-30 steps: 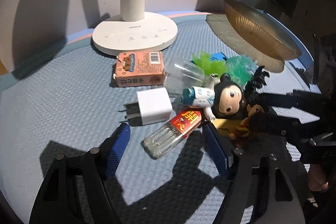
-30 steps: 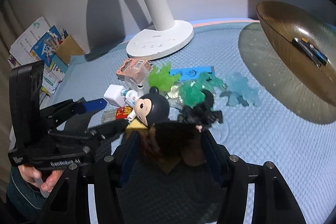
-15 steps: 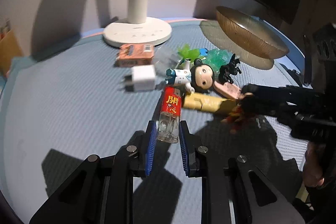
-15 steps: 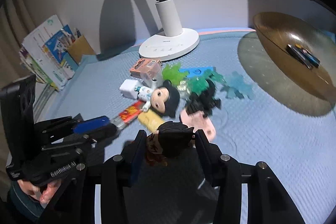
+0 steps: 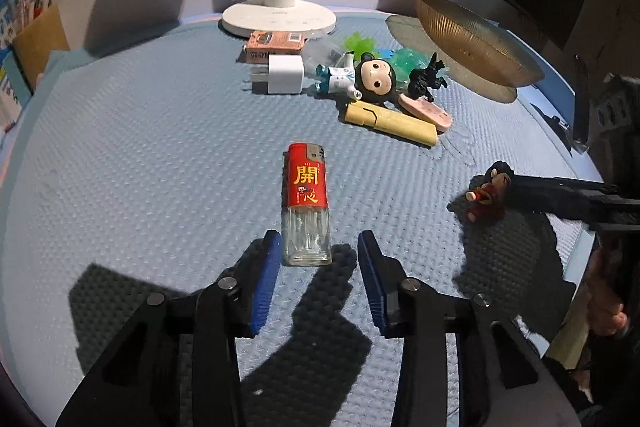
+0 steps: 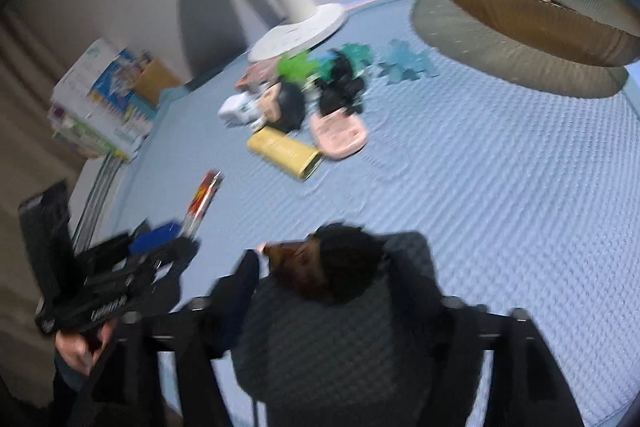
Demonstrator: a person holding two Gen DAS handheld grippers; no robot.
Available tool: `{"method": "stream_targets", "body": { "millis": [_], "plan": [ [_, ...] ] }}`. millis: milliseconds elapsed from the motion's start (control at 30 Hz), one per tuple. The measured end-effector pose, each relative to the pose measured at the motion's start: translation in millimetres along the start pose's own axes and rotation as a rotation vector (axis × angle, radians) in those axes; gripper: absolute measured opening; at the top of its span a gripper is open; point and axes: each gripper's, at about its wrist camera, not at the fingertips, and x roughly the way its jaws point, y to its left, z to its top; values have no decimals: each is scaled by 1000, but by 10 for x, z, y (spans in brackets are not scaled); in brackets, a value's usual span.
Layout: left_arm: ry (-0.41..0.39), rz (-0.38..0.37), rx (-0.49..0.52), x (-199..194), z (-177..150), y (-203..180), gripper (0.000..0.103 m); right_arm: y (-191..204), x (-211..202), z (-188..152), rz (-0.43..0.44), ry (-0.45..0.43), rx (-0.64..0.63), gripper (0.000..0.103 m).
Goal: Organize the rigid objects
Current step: 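Lift the red-and-clear lighter with the left gripper while the right lifts the figurine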
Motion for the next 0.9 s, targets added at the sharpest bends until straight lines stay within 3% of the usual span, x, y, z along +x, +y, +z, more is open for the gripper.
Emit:
{"method": "stream_targets", "body": {
  "millis": [33,100,133,400,467,533,633,800,900],
  "plan": [
    [1,23,11,6,6,-5,44,15,-23,-22,-8,8,-26,79],
    [-3,53,14,36,22,18,62,60,-65,-46,-68,23,-111,79],
    [-4,55,9,50,26,32,65,72,-69,-41,-89,30,-144,79],
    [-1,77,36,183,126,-20,64,287,83,54,-221,103,-538,79],
    [-3,91,44,211,139,-45,64,307,160,52,-255,112,-620,73],
    [-8,95,46,235,153,-47,64,276,211,113,-236,123,-634,67],
    [-11,98,44,254,169,-47,60,240,264,204,-180,116,-629,60],
    [-25,90,57,223,144,-96,29,154,262,228,-92,96,-549,46],
    [-26,88,52,209,118,-122,29,92,186,166,-74,86,-515,46]
  ]
}}
